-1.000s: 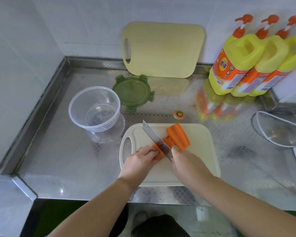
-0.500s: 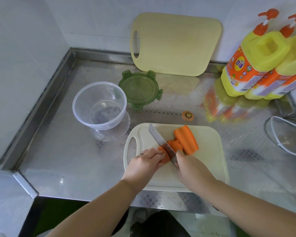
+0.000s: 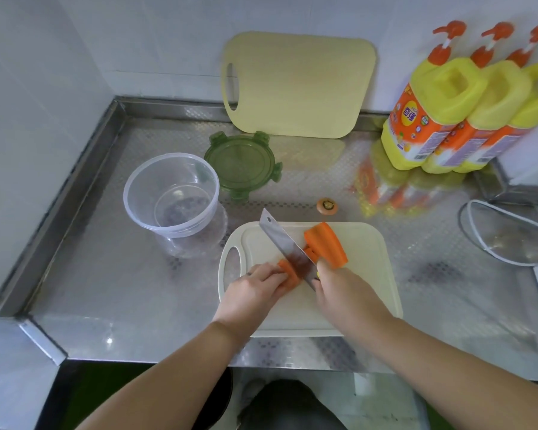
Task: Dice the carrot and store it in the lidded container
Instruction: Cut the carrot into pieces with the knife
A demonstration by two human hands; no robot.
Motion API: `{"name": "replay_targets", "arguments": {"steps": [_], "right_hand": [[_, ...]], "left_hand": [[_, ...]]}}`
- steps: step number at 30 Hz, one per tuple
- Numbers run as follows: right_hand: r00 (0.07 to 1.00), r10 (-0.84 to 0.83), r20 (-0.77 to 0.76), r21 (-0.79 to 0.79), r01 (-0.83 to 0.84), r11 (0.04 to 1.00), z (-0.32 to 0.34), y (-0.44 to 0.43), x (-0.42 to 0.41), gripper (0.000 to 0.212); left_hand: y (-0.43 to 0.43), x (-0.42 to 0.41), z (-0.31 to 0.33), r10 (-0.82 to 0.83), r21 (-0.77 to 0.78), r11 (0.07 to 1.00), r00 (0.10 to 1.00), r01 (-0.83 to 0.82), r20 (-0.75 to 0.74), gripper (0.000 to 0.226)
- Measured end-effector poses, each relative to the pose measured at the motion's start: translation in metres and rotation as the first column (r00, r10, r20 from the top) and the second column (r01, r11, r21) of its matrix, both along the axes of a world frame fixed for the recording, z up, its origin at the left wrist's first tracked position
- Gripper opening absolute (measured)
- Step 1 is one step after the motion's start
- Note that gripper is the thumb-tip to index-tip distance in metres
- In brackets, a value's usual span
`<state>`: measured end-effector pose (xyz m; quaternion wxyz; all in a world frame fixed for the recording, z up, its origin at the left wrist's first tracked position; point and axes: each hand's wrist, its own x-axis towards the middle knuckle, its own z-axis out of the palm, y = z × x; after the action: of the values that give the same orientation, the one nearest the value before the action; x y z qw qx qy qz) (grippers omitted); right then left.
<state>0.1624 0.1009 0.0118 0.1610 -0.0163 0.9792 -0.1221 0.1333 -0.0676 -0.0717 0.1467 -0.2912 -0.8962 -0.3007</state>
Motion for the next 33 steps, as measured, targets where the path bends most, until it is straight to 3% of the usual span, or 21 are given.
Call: {"name": "replay_targets", "arguments": {"steps": [6,16,21,24,33], "right_hand": [[1.0,-0.023,0.019,0.001,0.023,1.0,0.004,-0.002,0.005,0.015],[0.999,0.01,0.051,0.048,-0.012,0.999,0.002,-0.006,0.008,0.007],[0.996,0.031,0.086,0.055,-0.036,0.998,0.006,-0.012,0.008,0.024],[0.995,0.045,0.084,0.061,-0.051,0.997,0.0,-0.013,0.004,0.029],[0.995,0.006,0.102,0.017,-0.008,1.0,-0.019,-0.011,-0.003,0.009]], "left_hand": [[0.001,0.0,0.0,0.008,0.003,1.0,1.0,-0.008,0.011,0.032],[0.001,0.0,-0.003,-0.011,0.015,1.0,0.999,0.011,-0.03,0.021],[-0.002,-0.003,-0.011,-0.047,0.022,0.999,0.999,0.047,-0.009,0.013],[-0.002,-0.004,-0.012,-0.027,0.005,1.0,0.999,0.028,-0.018,0.024],[-0.003,-0.005,-0.011,-0.015,-0.027,1.0,0.997,0.013,-0.079,0.025]]}}
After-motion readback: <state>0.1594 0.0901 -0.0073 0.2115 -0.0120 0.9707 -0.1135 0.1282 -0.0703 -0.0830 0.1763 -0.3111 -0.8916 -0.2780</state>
